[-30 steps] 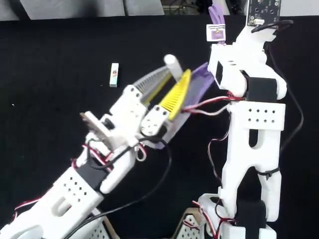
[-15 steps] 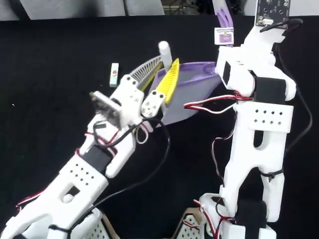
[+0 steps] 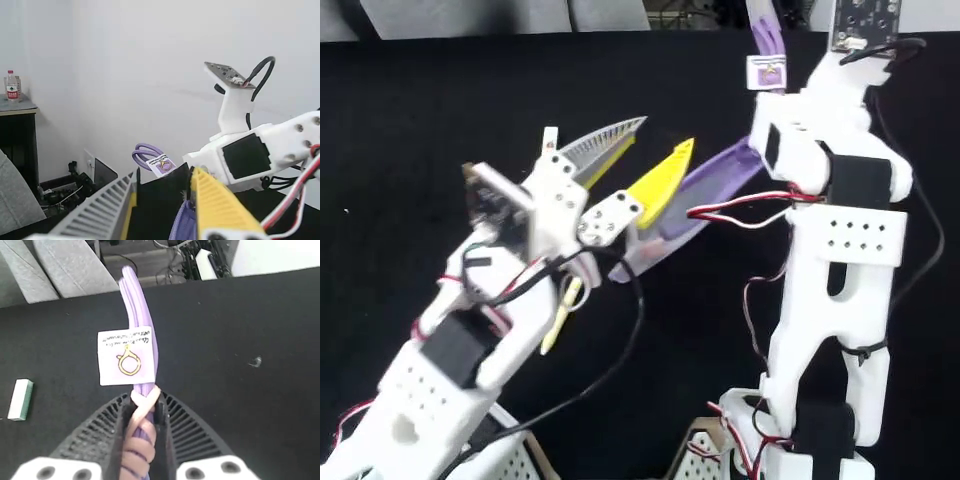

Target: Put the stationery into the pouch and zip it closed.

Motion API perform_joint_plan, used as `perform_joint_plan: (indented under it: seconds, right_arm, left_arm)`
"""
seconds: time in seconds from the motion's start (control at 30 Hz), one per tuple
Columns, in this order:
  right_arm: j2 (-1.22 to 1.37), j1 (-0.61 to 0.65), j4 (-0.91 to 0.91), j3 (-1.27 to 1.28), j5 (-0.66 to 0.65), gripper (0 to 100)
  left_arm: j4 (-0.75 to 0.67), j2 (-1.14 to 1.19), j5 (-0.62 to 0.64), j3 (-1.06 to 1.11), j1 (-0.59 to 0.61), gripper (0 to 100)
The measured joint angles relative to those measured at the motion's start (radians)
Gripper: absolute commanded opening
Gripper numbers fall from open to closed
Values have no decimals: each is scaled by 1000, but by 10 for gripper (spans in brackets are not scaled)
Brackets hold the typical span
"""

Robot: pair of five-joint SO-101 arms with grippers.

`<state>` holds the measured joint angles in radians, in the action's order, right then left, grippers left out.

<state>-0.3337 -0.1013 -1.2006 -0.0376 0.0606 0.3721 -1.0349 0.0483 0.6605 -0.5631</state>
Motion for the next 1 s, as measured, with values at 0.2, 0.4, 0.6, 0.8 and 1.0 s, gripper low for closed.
perform_joint_plan:
  seconds: [0.2, 0.4, 0.6, 0.8, 1.0]
  right_arm:
    - [0, 31, 11, 0, 0, 11]
    - [0, 38, 12, 0, 0, 11]
    - [23, 38, 29, -2, 0, 11]
    - [71, 38, 46, -3, 0, 11]
    - [81, 38, 41, -23, 0, 11]
  left_arm:
    - [138, -43, 0, -44, 118, 184]
    - [370, -43, 0, -44, 296, 184]
    - [509, -46, -140, 78, 359, 184]
    - [506, -46, -258, 322, 364, 184]
    - [319, -44, -341, 586, 364, 188]
